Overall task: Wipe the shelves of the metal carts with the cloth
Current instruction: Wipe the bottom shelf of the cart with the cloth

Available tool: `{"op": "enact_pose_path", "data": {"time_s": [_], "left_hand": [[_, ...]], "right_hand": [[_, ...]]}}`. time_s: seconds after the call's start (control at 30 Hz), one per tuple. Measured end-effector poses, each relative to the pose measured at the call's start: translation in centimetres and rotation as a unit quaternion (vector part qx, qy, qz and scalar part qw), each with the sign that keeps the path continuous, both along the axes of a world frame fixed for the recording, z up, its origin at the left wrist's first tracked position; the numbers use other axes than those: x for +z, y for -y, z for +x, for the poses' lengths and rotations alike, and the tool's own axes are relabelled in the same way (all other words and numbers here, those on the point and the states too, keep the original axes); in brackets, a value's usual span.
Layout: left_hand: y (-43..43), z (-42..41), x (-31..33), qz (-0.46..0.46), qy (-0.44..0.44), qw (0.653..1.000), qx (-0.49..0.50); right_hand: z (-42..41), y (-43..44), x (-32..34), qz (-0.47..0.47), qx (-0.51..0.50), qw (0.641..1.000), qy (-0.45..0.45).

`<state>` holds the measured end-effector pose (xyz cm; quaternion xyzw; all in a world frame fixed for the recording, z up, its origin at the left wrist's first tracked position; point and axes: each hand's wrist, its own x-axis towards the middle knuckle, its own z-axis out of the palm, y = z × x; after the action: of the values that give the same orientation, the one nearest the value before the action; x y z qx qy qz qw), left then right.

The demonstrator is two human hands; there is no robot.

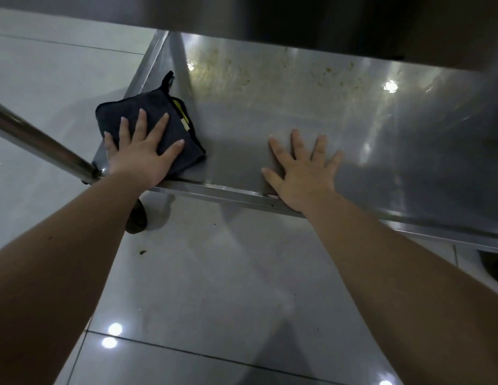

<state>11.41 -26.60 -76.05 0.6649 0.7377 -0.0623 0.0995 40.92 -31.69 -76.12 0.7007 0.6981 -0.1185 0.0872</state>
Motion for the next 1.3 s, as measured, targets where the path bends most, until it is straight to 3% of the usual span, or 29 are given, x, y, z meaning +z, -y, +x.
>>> {"op": "enact_pose_path", "data": {"time_s": [0.13,0.27,0.33,0.53,0.6,0.8,1.07,1.17,1.3], "left_hand": [[-0.1,0.0,-0.3,0.009,0.002,1.000,-0.005],[0.1,0.0,-0.3,0.014,-0.003,1.000,-0.008],[0.1,-0.1,-0.3,0.016,-0.003,1.000,-0.022],[-2.8,-0.8,0.4,-0.018,-0.002,0.994,-0.106],[-4.6,-0.3,0.3,0.007,0.009,0.996,-0.084],[-9.9,5.4,-0.3,0.018,0.012,1.000,-0.003],[-10.3,18.0,-0.2,0.016,0.077,0.971,-0.226],[-11.1,14.4,-0.4,0.034,0.093,0.968,-0.229],[-12.6,4.1,-0.6,0.068,0.030,0.993,-0.088]], "right_hand": [[-0.2,0.1,-0.5,0.008,0.007,1.000,0.010],[-0.3,-0.3,-0.1,0.025,0.135,0.991,-0.003],[-0.3,-0.3,-0.2,0.038,0.150,0.988,-0.016],[0.0,0.1,-0.9,0.053,0.039,0.998,-0.019],[0.0,0.2,-1.0,0.040,-0.005,0.999,-0.004],[-0.1,0.4,-1.3,0.034,0.006,0.999,0.010],[0.0,0.5,-1.4,0.053,-0.004,0.999,0.003],[0.1,0.5,-1.3,0.053,-0.006,0.998,-0.015],[-0.2,0.5,-1.5,0.061,-0.009,0.998,-0.004]]}}
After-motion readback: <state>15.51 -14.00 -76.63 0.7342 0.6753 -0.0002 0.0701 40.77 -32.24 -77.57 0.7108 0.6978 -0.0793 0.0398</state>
